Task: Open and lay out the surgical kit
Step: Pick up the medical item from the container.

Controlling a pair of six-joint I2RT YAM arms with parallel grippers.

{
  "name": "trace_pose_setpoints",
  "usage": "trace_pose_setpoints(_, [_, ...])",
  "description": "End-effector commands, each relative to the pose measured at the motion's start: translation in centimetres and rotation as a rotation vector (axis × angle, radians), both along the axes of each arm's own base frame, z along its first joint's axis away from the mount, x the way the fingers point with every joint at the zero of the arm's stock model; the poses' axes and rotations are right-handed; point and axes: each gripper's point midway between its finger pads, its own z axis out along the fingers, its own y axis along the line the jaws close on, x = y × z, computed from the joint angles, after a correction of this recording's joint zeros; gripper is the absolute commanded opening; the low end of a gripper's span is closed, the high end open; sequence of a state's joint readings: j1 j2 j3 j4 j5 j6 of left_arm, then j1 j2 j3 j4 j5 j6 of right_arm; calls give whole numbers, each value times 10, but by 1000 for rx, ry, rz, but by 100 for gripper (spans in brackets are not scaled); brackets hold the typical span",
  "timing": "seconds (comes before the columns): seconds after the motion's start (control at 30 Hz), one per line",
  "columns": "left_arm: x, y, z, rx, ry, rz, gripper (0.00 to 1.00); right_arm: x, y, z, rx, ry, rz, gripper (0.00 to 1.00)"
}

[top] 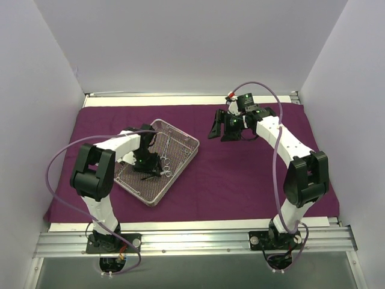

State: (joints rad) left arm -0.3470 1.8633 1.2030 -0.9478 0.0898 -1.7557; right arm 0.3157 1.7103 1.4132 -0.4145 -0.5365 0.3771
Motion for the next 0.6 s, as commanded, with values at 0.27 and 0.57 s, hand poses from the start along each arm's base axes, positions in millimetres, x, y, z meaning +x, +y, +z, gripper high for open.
trace_pose_setpoints(0.27, [-19, 22, -43, 79, 61, 75, 10, 1, -5, 18, -12, -50, -6, 64])
trace_pose_setpoints(0.57, [8, 32, 12, 105, -51, -148, 2, 10, -6, 21, -14, -69, -17, 64])
